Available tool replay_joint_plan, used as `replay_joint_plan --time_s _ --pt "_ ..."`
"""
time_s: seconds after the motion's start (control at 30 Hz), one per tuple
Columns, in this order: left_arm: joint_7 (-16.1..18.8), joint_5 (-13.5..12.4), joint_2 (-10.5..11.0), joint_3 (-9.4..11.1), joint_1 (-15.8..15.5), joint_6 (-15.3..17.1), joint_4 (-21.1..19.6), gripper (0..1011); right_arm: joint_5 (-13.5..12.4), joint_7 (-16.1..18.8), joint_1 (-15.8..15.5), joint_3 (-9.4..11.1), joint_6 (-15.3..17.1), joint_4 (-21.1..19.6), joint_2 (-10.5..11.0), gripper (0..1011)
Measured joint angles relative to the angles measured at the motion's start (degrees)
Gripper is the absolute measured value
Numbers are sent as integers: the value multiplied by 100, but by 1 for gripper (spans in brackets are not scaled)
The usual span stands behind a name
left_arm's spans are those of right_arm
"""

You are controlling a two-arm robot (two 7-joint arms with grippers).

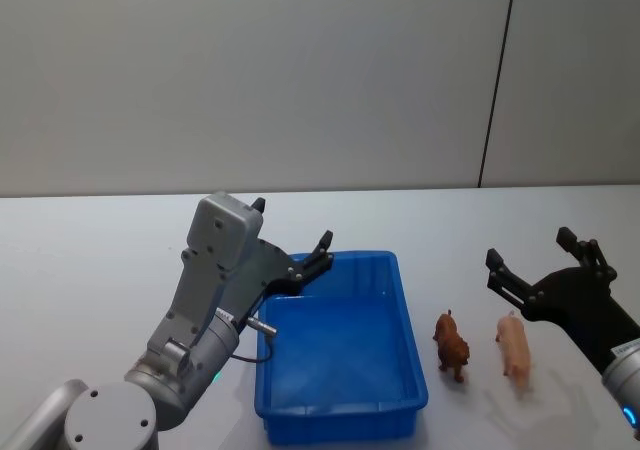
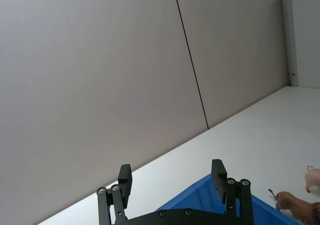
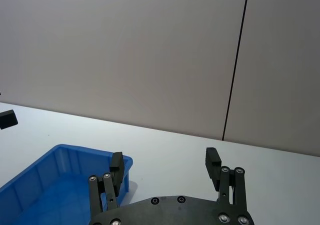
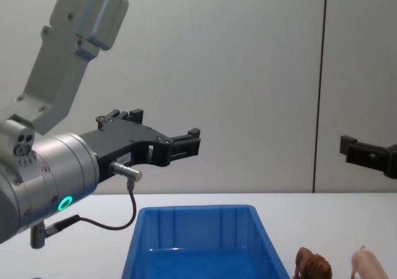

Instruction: Pick up the two dolls from the table and place them into the box.

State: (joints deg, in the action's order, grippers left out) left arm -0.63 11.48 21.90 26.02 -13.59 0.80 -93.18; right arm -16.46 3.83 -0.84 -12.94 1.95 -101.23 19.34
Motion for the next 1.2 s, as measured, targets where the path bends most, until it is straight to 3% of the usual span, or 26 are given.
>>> replay_joint_plan --time_s 0.87,1.2 --pt "0 0 0 0 0 0 0 1001 -10 3 1 13 0 8 6 1001" --pt "0 0 0 0 0 0 0 1002 -273 168 -50 167 87 74 184 1001"
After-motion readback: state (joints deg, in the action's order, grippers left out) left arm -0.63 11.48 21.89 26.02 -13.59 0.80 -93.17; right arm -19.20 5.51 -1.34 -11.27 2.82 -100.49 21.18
